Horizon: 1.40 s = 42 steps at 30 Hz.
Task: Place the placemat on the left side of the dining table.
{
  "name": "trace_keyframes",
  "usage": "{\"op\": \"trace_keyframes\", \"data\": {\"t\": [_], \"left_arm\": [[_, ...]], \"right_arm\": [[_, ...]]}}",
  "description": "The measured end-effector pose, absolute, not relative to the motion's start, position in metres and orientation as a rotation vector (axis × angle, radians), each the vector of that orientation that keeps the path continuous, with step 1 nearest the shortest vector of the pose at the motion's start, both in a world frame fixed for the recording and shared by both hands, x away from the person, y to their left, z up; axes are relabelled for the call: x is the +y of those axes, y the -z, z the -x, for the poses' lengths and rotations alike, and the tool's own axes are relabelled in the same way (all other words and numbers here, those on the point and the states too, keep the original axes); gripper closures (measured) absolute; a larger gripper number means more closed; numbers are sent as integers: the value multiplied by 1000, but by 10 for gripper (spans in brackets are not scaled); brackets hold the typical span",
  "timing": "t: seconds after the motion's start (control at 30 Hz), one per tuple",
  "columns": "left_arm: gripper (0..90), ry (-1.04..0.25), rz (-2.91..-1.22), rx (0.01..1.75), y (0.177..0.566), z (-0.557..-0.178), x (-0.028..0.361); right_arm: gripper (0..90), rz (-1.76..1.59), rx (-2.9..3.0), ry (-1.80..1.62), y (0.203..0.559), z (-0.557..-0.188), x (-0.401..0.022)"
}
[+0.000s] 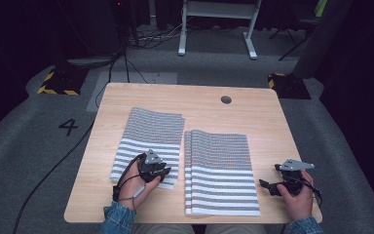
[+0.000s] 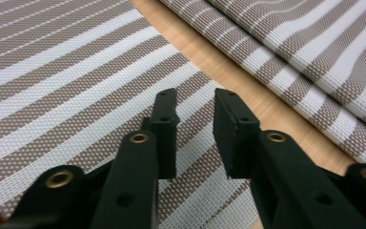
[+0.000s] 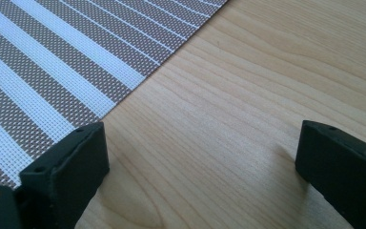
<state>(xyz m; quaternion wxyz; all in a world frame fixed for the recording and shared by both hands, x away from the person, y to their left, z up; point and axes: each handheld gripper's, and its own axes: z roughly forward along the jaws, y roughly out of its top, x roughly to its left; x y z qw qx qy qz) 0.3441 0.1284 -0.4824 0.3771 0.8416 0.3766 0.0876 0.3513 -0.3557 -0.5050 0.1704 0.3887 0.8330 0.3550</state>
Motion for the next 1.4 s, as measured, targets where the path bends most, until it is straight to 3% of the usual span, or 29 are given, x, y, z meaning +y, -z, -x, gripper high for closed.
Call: {"op": "trace_keyframes", "data": {"t": [0.1, 0.23, 0.37, 0.6, 0.8, 0.97, 1.23, 1.4], "left_arm": [[485, -223, -2193, 856, 483, -340, 119], [394, -221, -2219, 822, 486, -336, 108], [368, -278, -2266, 806, 497, -335, 99], [606, -301, -2220, 854, 498, -339, 107], [699, -284, -2182, 893, 494, -342, 111], [818, -355, -2132, 886, 482, -342, 118], [860, -494, -2045, 841, 459, -337, 129], [863, -590, -1929, 850, 439, -334, 155]], "right_arm": [[41, -1104, 2366, -1009, 505, -351, -356], [41, -1104, 2366, -1009, 505, -351, -356], [41, -1104, 2366, -1009, 505, -351, -356], [41, -1104, 2366, -1008, 505, -351, -356], [41, -1104, 2366, -1008, 505, -351, -356], [41, -1104, 2366, -1008, 505, -351, -356], [41, -1104, 2366, -1008, 505, -351, -356], [41, -1104, 2366, -1008, 505, -351, -356]]}}
